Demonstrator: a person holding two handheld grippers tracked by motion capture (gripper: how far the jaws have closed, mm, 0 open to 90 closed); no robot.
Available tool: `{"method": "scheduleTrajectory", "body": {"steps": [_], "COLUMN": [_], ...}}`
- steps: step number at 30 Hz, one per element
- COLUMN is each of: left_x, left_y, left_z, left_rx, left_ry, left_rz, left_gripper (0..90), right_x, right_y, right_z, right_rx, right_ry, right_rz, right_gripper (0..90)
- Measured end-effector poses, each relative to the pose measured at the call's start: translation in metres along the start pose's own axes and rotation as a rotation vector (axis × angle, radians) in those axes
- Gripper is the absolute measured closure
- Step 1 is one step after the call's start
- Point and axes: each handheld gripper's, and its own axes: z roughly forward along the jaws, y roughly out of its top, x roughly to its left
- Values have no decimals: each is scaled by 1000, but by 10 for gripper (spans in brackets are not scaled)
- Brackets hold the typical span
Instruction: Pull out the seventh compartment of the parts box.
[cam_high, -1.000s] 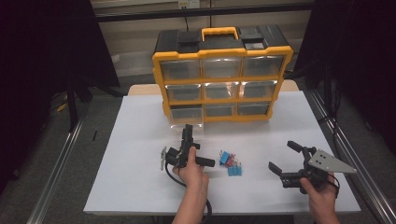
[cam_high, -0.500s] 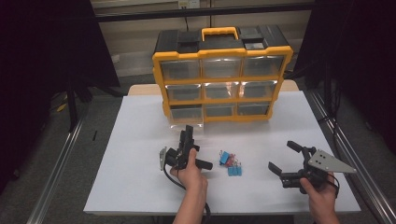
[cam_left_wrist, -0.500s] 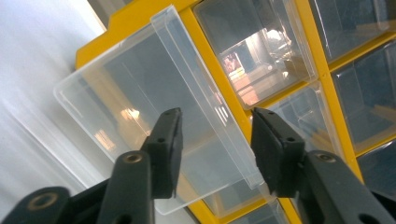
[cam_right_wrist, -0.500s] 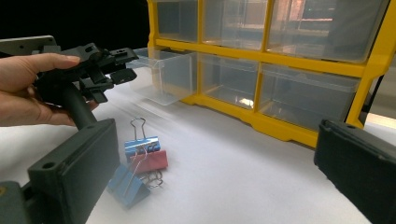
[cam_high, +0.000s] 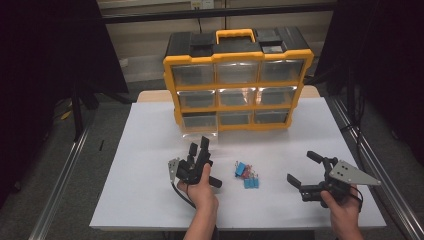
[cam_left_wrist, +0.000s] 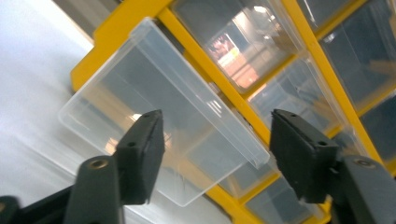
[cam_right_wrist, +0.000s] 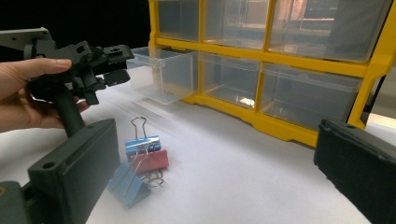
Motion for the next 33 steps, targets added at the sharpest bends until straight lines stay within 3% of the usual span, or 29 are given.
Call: {"method": "scheduleTrajectory", "body": {"steps": [2, 5, 7, 10, 11, 15, 17, 19, 21, 25, 26, 31, 33], "left_x": [-1, 1, 1, -2, -1, -5, -6, -7, -8, -8, -9, -13, -15], "left_y": [2, 7, 11, 14, 16, 20, 22, 25, 26, 28, 29, 28, 28], "left_z": [0, -3, -4, -4, -6, -6, -5, -7, -6, -6, -7, -5, -4], "left_rx": [-9, 27, 32, 24, 54, 78, 85, 129, 129, 139, 163, 192, 222], "left_ry": [-5, -22, -43, -35, -50, -71, -84, -100, -109, -127, -137, -177, -201], "left_rz": [6, 78, 102, 122, 169, 210, 243, 286, 314, 340, 366, 404, 438], "left_gripper": [317, 277, 249, 213, 208, 182, 161, 146, 138, 132, 131, 102, 90], "right_x": [0, 0, 0, 1, 1, 1, 1, 1, 1, 0, 0, 1, 1], "right_y": [0, 0, 0, 0, 0, 0, 0, 0, 0, 0, 0, 0, 0], "right_z": [0, 0, 0, 1, 1, 1, 1, 1, 0, 1, 1, 1, 0], "right_rx": [-1, 2, 5, 7, 6, 7, 6, 8, 9, 6, 6, 9, 9], "right_ry": [-1, -2, -2, -2, -2, -1, 1, 0, -3, -6, -5, -4, -3], "right_rz": [-2, -1, -2, 0, -1, -1, -4, -4, -1, -6, -6, -2, -1], "right_gripper": [0, 0, 0, 0, 0, 0, 0, 0, 0, 0, 0, 0, 0]}}
